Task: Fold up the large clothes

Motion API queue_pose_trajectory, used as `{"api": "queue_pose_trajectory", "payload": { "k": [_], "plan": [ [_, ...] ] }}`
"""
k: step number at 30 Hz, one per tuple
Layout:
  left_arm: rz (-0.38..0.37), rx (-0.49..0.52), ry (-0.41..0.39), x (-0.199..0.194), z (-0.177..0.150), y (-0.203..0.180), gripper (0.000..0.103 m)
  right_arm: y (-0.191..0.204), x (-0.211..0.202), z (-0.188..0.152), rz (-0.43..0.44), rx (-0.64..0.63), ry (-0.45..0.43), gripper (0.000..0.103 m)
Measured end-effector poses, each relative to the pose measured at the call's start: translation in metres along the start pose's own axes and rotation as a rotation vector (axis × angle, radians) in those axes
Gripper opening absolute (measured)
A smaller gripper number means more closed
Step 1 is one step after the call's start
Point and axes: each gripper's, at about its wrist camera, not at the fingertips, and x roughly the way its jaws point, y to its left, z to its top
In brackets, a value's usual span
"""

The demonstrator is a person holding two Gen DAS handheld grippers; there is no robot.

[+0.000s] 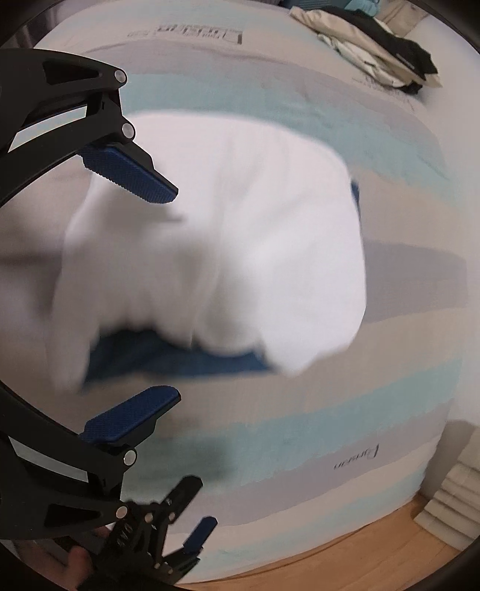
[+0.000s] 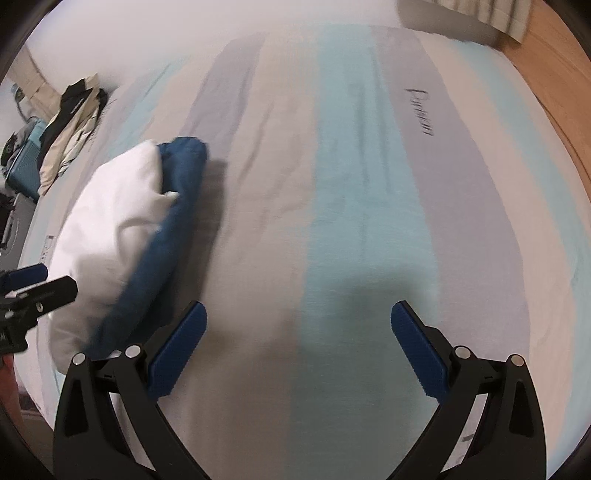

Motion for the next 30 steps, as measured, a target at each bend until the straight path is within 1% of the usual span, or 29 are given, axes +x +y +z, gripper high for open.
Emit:
{"api": "queue_pose_trajectory", "payload": {
  "k": [2,4,8,11,13,15,18,20,24,28,30],
  "plan": [
    [0.006,0.024,-0.004,-0.001,0.005,0.022,0.097,0.015,0.002,0.006,0.019,-0.015,0.001,0.096],
    [-0.030,0.010,0.007,-0.002,0.012,0.051,0.097,0.033,0.008,0.014,0.049,-0.014,0.015,0.096],
    [-0.075,0.027,0.038,0.005,0.023,0.099,0.097,0.064,0.024,0.030,0.121,-0.012,0.055,0.096],
    [-0.132,0.025,0.069,0.020,0.030,0.128,0.097,0.081,0.040,0.043,0.197,0.026,0.102,0.096],
    [-0.155,0.027,0.073,0.031,0.032,0.148,0.097,0.087,0.055,0.050,0.266,0.076,0.154,0.096],
    [-0.182,0.031,0.095,0.045,0.033,0.161,0.097,0.092,0.069,0.056,0.307,0.102,0.196,0.096],
    [-0.231,0.022,0.120,0.064,0.036,0.174,0.097,0.097,0.091,0.060,0.349,0.138,0.256,0.096],
    [-0.286,0.014,0.130,0.076,0.040,0.182,0.097,0.098,0.106,0.061,0.374,0.159,0.296,0.096],
    [-0.366,0.017,0.164,0.104,0.049,0.191,0.098,0.100,0.133,0.059,0.401,0.198,0.358,0.096],
    [-0.448,0.022,0.201,0.130,0.055,0.195,0.098,0.113,0.154,0.056,0.446,0.184,0.406,0.096],
    [-0.477,0.021,0.212,0.138,0.055,0.196,0.098,0.118,0.161,0.054,0.469,0.174,0.422,0.096]
  ]
}}
